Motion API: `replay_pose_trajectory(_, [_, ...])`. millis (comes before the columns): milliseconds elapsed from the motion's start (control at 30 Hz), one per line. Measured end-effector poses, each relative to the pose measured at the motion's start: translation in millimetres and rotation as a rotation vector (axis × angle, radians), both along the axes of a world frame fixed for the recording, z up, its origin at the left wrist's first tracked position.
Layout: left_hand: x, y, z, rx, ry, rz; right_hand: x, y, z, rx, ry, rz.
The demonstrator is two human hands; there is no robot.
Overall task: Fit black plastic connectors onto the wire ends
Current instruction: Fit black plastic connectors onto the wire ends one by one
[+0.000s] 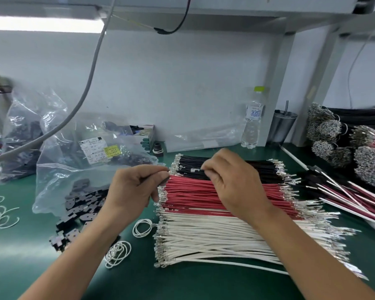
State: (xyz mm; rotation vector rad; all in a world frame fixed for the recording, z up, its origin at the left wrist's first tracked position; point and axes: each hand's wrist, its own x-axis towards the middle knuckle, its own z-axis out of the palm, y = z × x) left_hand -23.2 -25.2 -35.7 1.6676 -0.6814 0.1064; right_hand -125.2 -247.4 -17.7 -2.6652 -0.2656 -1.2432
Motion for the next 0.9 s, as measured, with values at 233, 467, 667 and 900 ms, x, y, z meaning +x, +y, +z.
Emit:
replay_pose_trajectory(233, [-18,-11,-1,0.072,-0.041,-0.062,-4,9,-5,0.059,0.061,0.080])
replay_pose_trajectory(467, [-23,-12,2,0.021,0.011,-0.100,-6,14,-4,0.083,0.103,0.119])
replay_pose_trajectory(667, [-24,-11,1,-0.010,0.078,-0.103,-7,16,-4,0.099,0.139,0.133])
replay_pose_trajectory(900, [-24,-12,1,0.080,0.018,-0.030,-10,17,2,0.051,0.164,0.143])
